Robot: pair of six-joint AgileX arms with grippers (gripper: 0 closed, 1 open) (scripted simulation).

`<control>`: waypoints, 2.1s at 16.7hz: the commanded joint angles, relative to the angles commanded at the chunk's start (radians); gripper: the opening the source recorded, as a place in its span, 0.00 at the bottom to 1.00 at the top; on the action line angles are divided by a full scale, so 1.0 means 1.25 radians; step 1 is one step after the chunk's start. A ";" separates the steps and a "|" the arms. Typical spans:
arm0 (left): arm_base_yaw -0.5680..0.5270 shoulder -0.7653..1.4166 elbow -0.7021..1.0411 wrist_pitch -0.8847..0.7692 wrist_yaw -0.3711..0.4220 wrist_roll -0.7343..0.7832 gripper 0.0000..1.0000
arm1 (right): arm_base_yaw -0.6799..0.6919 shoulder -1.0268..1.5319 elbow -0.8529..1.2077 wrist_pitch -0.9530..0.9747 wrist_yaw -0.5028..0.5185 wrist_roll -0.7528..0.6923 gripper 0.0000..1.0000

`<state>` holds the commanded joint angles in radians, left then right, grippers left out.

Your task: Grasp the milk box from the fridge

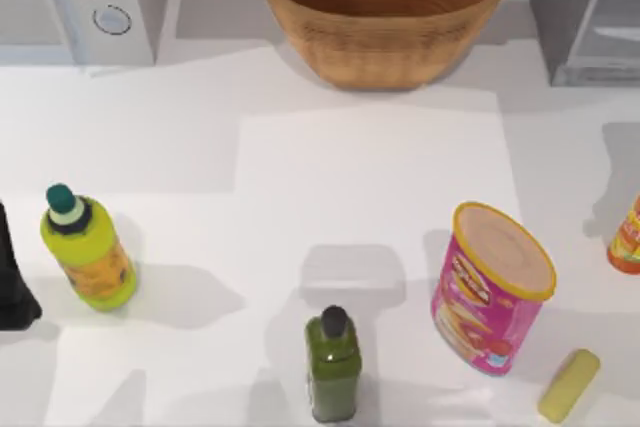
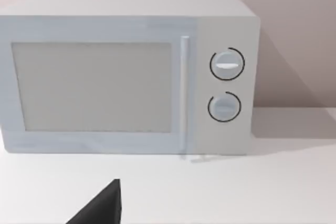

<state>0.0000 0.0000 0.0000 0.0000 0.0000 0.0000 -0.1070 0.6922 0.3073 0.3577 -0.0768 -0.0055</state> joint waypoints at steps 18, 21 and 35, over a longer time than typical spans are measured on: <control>0.000 0.000 0.000 0.000 0.000 0.000 1.00 | 0.087 -0.543 -0.244 -0.278 0.063 0.009 0.00; 0.000 0.000 0.000 0.000 0.000 0.000 1.00 | 0.138 -0.469 -0.221 -0.209 0.068 0.013 0.00; 0.000 0.000 0.000 0.000 0.000 0.000 1.00 | 0.664 0.495 0.093 0.582 0.100 0.042 0.00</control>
<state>0.0000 0.0000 0.0000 0.0000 0.0000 0.0000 0.7236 1.3112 0.4237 1.0849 0.0487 0.0465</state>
